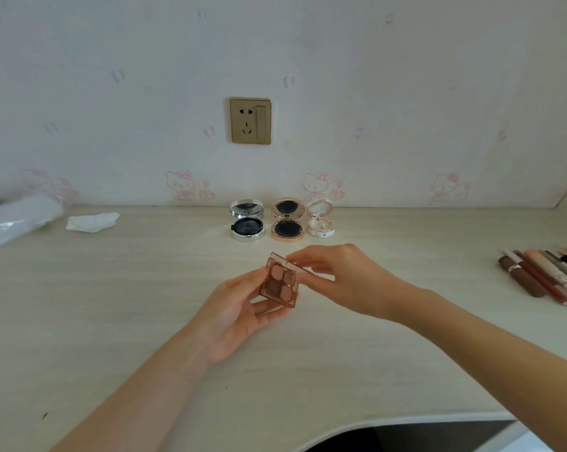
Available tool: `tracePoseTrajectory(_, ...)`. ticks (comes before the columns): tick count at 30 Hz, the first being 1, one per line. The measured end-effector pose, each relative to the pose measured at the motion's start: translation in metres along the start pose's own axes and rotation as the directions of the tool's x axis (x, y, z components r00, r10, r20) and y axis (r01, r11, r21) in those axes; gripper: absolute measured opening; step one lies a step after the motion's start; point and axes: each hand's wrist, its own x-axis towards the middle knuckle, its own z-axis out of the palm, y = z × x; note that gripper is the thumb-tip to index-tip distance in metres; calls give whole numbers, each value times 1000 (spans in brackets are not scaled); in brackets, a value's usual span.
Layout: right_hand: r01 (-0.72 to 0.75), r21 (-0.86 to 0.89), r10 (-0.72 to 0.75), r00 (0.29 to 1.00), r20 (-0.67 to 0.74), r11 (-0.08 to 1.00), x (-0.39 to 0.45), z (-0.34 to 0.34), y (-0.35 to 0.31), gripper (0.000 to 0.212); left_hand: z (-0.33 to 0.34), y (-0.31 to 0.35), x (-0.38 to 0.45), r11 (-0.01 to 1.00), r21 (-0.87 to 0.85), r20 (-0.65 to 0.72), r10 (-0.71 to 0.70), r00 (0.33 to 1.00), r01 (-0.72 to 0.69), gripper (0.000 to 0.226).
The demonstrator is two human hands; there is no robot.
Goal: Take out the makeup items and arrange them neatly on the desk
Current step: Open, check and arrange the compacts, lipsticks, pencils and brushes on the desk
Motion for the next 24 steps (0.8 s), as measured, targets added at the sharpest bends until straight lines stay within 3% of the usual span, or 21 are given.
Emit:
tracePoseTrajectory(4, 19, -126, -24, 999, -38, 992, 6, 0, 0, 23, -1, -1, -1, 996, 82, -4, 21, 1000, -20, 29)
tracePoseTrajectory(7, 7, -131, -5, 1000, 20, 991, 13, 1, 2, 24, -2, -2, -4, 909, 405, -55, 129, 990, -96, 23)
tracePoseTrajectory(9, 2, -158, 10, 997, 72, 987, 17, 3, 4, 25, -7, -3, -3, 783, 605, -105, 258, 961, -144, 19)
tracePoseTrajectory(13, -37, -189, 69, 984, 165, 981, 23, 7, 4, 27, -21, -11, -5, 354, 924, -42, 473, 880, -146, 19)
tracePoseTrajectory(15, -36, -223, 83, 975, 205, 974, 25, 11, 4, 28, -25, -15, -7, 199, 959, 75, 510, 857, -202, 29)
tracePoseTrajectory(18, -20, -249, 79, 970, 229, 968, 26, 15, 2, 29, -28, -18, -7, 58, 956, 225, 485, 845, -287, 36)
tracePoseTrajectory(24, 3, -297, 75, 965, 253, 955, 26, 21, 1, 30, -36, -28, 0, -61, 938, 328, 469, 820, -340, 50)
